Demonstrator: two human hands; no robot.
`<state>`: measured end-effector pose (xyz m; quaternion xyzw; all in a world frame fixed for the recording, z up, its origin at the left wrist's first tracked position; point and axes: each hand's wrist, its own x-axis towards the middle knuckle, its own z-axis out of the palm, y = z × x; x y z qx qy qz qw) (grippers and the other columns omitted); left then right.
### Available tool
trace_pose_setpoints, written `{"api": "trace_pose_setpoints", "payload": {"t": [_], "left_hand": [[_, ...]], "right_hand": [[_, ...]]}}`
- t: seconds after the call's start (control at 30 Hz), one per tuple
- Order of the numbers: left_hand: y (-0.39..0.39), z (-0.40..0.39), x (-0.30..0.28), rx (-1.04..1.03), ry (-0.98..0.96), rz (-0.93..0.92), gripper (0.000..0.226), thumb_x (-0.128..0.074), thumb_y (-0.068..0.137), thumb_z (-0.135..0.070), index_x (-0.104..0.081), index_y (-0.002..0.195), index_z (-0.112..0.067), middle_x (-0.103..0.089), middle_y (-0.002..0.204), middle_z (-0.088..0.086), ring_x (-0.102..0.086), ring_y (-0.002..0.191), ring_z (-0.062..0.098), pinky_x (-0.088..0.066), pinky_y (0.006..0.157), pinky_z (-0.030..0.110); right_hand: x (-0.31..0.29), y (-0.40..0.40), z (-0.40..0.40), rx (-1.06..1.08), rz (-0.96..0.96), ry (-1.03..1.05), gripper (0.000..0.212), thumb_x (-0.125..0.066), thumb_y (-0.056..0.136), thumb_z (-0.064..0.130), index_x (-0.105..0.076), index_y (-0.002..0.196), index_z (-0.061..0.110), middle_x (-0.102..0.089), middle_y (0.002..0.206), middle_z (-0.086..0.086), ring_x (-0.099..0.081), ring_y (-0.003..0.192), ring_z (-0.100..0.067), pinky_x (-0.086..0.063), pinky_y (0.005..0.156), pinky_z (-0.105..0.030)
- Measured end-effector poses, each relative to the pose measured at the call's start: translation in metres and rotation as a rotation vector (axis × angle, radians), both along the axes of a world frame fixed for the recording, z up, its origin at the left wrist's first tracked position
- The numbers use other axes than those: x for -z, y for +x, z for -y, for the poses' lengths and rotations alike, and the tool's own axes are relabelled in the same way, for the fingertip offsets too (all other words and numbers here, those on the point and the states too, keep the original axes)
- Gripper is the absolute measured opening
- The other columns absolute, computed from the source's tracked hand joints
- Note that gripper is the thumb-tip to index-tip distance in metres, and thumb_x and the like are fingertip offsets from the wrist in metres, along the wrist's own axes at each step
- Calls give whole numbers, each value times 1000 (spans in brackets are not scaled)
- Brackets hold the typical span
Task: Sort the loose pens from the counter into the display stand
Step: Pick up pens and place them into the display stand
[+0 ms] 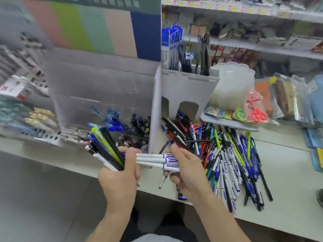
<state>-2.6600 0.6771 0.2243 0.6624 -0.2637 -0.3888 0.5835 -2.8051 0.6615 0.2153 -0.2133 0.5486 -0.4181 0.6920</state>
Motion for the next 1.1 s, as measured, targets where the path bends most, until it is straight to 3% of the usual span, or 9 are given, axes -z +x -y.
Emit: {"api": "trace_pose_setpoints", "payload": {"t": [0.13, 0.33, 0.5, 0.6, 0.67, 0.83, 0.93, 1.0, 1.1], "left_hand": [[40, 18, -1, -71, -36, -25, 19, -69, 93, -28, -74, 79, -15, -45, 44, 3, -40, 39, 19, -34, 41, 26], [132, 51, -8, -50, -87, -99, 23, -66, 95, -26, -75, 74, -27, -49, 48, 4, -40, 43, 21, -34, 48, 29], [200, 77, -16, 91, -127, -263, 25, -68, 90, -30, -70, 90, -5, -43, 51, 9, -35, 42, 17, -30, 42, 24], [230, 93, -22, 200, -143, -322, 25, -68, 87, -33, -74, 88, -10, -47, 59, 24, -36, 43, 18, -30, 42, 25], [248, 102, -23, 201, -141, -312, 21, -66, 92, -33, -76, 92, -14, -56, 61, 21, -40, 43, 18, -32, 39, 23], [277, 111, -24, 301, -117, -378, 35, -57, 89, -43, -67, 106, -15, -57, 66, 7, -39, 43, 16, -34, 36, 24], [283, 110, -24, 465, -85, -528, 39, -54, 90, -39, -64, 116, -13, -58, 73, 7, -44, 52, 17, -35, 37, 23], [285, 109, -25, 529, -58, -627, 39, -54, 93, -31, -61, 124, -9, -57, 75, 11, -48, 56, 18, -37, 39, 24], [290, 106, -28, 614, -52, -600, 31, -49, 100, -19, -56, 129, -10, -65, 84, 17, -53, 52, 22, -41, 41, 26]], "right_hand": [[-21, 57, 9, 115, -39, -129, 29, -49, 105, 23, -60, 98, -3, -61, 63, -10, -46, 43, -21, -30, 35, -23], [-50, 144, 36, -63, -191, -225, 42, -78, 84, 43, -64, 112, 15, -71, 82, -9, -64, 64, -21, -48, 45, -31], [-48, 227, 67, 157, -441, -294, 15, -58, 102, 30, -62, 99, 15, -54, 52, -4, -45, 38, -16, -36, 36, -23], [-48, 251, 85, 259, -491, -356, 13, -60, 101, 21, -64, 89, 16, -52, 56, 2, -42, 42, -17, -34, 40, -26], [-52, 257, 96, 292, -557, -431, 13, -60, 101, 21, -63, 89, 17, -55, 59, 5, -44, 47, -17, -37, 42, -28], [-60, 255, 139, 468, -991, -788, 8, -60, 102, 23, -59, 94, 25, -63, 84, 5, -59, 73, -15, -50, 69, -32], [-53, 264, 169, 365, -1178, -997, 4, -60, 101, 13, -62, 101, 10, -62, 94, -3, -55, 78, -9, -47, 72, -19], [-40, 273, 186, 207, -1261, -1050, 9, -60, 101, 12, -62, 103, 4, -61, 95, -9, -56, 79, -12, -48, 68, -26], [-18, 283, 198, -14, -1389, -1042, 13, -60, 102, 17, -62, 104, 4, -61, 97, -10, -63, 74, -30, -52, 59, -43]]}}
